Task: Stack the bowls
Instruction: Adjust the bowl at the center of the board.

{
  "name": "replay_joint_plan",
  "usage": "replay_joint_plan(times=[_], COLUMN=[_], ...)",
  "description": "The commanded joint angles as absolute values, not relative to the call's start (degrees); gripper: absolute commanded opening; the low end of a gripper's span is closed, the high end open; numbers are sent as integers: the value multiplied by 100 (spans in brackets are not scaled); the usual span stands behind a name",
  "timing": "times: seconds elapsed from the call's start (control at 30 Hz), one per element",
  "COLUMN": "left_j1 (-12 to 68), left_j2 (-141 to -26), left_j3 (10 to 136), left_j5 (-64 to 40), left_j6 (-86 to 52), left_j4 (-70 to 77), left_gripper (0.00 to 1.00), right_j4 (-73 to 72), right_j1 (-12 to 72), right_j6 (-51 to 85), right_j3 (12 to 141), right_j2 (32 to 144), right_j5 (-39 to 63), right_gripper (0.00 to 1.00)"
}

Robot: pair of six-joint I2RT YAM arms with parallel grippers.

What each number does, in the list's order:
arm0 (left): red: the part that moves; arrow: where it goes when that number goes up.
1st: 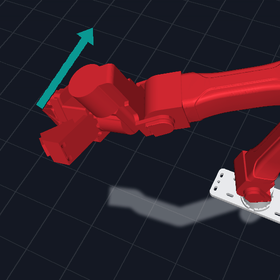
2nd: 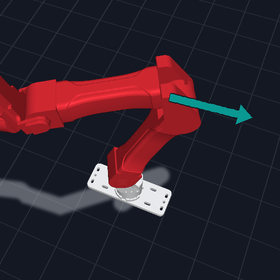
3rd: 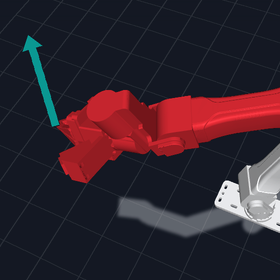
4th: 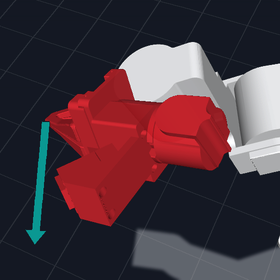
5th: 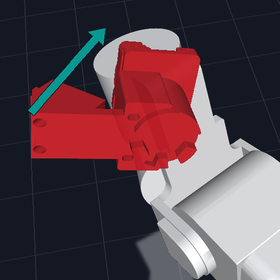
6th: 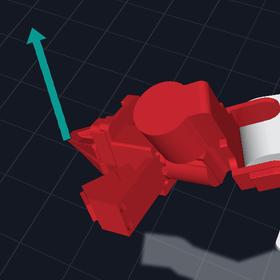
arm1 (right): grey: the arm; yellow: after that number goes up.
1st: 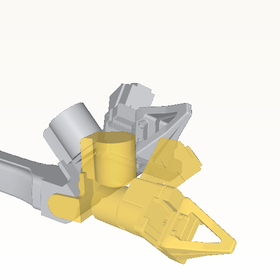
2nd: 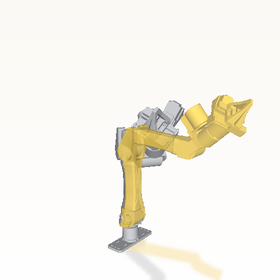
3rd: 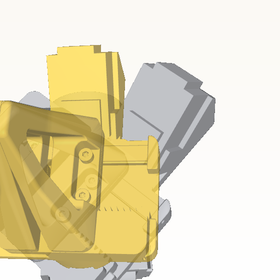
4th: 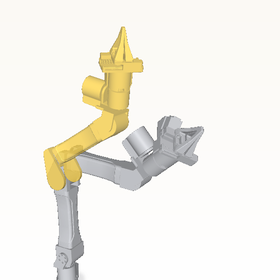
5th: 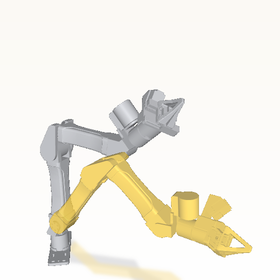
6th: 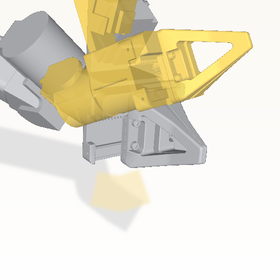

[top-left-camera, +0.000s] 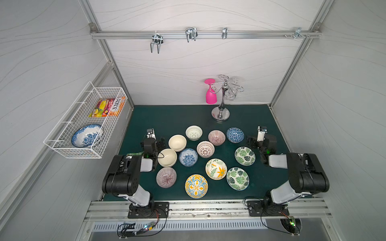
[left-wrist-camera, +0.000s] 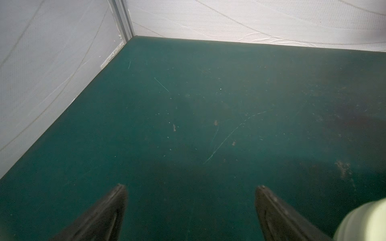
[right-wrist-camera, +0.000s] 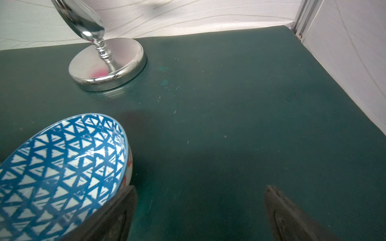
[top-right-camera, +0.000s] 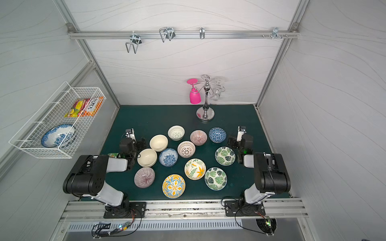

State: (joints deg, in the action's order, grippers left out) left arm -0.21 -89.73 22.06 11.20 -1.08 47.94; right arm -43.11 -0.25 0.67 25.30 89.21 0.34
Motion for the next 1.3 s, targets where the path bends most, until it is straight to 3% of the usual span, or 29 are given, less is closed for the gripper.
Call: replay_joint_plan(times=[0.0,1.0,1.27], left_j1=[0,-1,0], left_j2=[-8912,-8882,-8832], left_j3=[2312,2282,1831], left_j5=[1168,1153,1393], left_j6=[-119,-124,-209], left_j4=[5045,5042,5869], left_gripper=[100,100,100], right_j4=[-4307,-4330,-4503], right_j1=[-70,-11,155], right_j6=[155,91,-31], right_j3=[2610,2578,2484], right_j2=[8933,8906,8883], right_j5=[132,40,-153], right_gripper=[99,99,99])
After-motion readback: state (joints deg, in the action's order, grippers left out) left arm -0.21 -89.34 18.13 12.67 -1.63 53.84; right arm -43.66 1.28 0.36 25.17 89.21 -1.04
